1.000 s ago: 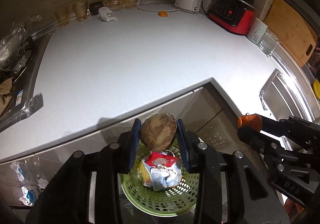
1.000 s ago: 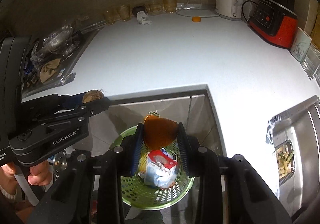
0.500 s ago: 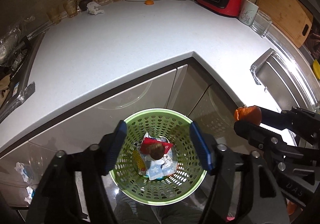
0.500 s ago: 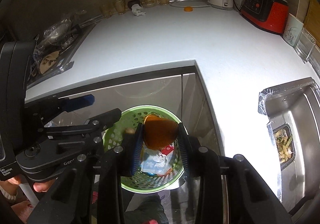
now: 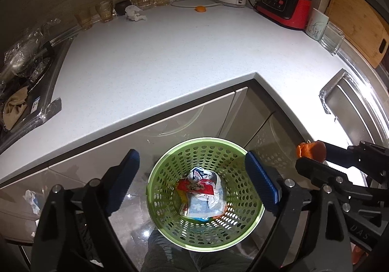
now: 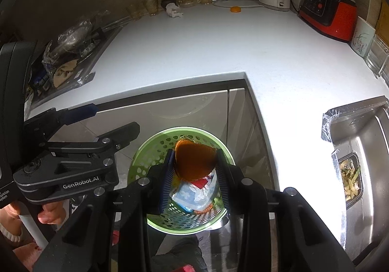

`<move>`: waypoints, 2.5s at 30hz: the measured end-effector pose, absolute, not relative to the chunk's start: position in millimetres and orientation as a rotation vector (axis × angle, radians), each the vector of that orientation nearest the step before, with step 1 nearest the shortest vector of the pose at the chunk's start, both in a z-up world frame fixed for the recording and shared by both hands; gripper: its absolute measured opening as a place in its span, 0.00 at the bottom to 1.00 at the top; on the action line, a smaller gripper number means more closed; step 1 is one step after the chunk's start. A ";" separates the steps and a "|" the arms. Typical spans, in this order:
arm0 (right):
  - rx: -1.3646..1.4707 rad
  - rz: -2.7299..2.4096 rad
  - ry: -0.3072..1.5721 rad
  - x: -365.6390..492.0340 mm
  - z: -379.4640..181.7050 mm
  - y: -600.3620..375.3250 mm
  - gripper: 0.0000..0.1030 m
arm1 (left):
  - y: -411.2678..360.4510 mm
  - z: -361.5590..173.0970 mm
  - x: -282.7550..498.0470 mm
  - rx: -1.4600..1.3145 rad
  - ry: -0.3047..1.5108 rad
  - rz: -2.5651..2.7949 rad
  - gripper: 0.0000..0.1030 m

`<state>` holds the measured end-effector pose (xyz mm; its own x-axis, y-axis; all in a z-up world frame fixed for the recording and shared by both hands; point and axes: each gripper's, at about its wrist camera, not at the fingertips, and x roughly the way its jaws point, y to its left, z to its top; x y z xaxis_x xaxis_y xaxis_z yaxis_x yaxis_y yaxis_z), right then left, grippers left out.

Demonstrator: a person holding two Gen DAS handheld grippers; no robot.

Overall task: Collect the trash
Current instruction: 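Carry root and peel over the green basket and open both grippers, then move the left gripper to the white tissue while the right moves to the orange piece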

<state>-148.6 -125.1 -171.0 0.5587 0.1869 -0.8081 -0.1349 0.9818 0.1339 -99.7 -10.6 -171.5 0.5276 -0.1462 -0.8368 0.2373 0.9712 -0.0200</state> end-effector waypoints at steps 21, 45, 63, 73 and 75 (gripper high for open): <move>0.057 0.234 0.974 -131.8 -169.0 -105.8 0.95 | 29.5 -168.8 -78.7 0.043 0.998 -0.121 0.83; 0.084 0.093 0.919 0.0 -130.2 -125.0 0.98 | 50.1 -140.9 76.4 -0.002 0.977 -0.132 0.92; 0.101 -0.006 0.876 195.6 -134.7 -137.7 0.98 | 55.4 -158.0 273.7 -0.051 0.956 -0.105 0.92; 0.106 -0.037 0.923 294.7 -168.1 -164.6 0.98 | 52.2 -189.8 372.1 -0.086 0.981 -0.055 0.92; 0.106 -0.049 0.935 313.5 -174.7 -169.4 0.98 | 51.2 -197.1 387.7 -0.075 0.988 -0.045 0.92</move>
<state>313.5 -169.4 -174.7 0.5931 0.0039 -0.8051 0.0881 0.9937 0.0697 387.7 51.2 -197.1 0.5497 -0.0717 -0.8323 0.0037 0.9965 -0.0833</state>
